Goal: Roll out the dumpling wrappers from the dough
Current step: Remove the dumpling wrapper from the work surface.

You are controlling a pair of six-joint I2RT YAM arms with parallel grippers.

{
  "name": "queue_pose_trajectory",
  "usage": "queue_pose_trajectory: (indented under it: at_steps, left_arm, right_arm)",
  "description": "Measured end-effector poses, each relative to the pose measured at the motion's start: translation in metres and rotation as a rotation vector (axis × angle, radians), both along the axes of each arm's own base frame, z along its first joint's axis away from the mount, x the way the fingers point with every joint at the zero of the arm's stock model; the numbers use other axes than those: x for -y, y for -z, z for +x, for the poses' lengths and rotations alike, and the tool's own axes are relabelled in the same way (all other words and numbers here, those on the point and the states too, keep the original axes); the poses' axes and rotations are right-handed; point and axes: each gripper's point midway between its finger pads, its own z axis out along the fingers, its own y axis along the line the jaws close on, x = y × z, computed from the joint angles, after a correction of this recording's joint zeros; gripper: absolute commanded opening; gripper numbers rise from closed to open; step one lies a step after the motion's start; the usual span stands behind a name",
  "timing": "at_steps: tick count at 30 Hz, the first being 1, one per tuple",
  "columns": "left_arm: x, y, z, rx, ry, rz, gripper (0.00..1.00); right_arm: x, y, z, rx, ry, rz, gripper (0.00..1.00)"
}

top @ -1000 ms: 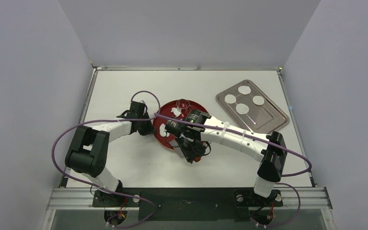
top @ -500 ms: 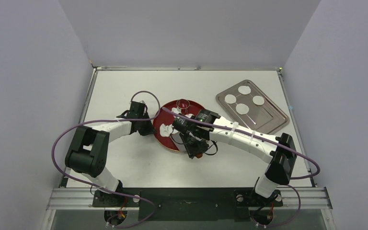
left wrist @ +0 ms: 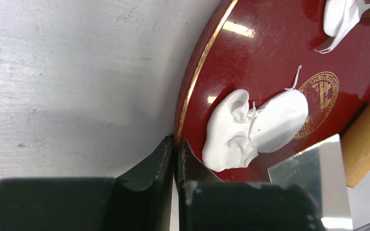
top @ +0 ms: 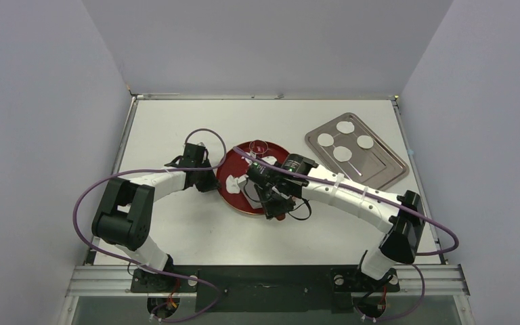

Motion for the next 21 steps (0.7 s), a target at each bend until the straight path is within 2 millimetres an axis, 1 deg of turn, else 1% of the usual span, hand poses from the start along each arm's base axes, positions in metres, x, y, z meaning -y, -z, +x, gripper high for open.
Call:
queue_pose_trajectory:
  at_steps: [2,3,6,12,14,18,19,21]
  left_arm:
    - [0.000,0.000,-0.001,-0.003,0.000,0.001,0.19]
    - [0.000,0.000,-0.002,-0.009,-0.001,0.000,0.21]
    - [-0.002,-0.002,-0.004,-0.035,-0.002,-0.002,0.23]
    - [-0.022,-0.005,-0.012,-0.118,-0.021,0.023,0.26]
    - [-0.025,-0.008,-0.009,-0.118,-0.007,0.042,0.27]
    - [-0.025,-0.023,0.024,-0.057,0.069,0.094,0.30]
    - [-0.023,-0.028,0.038,-0.036,0.095,0.106,0.31]
    - [-0.020,-0.031,0.058,-0.009,0.135,0.125,0.31]
  right_arm:
    - [0.001,-0.005,-0.002,0.007,-0.005,0.012,0.00]
    - [0.001,-0.007,-0.003,0.009,-0.005,0.016,0.00]
    - [0.004,-0.010,-0.004,0.014,-0.007,0.019,0.00]
    - [0.006,-0.010,-0.004,0.015,-0.009,0.010,0.00]
    - [0.006,-0.010,-0.004,0.016,-0.011,0.009,0.00]
    - [0.007,-0.010,-0.004,0.018,-0.016,0.005,0.00]
    - [0.007,-0.010,-0.004,0.019,-0.018,0.004,0.00]
    - [0.008,-0.010,-0.004,0.020,-0.023,0.002,0.00]
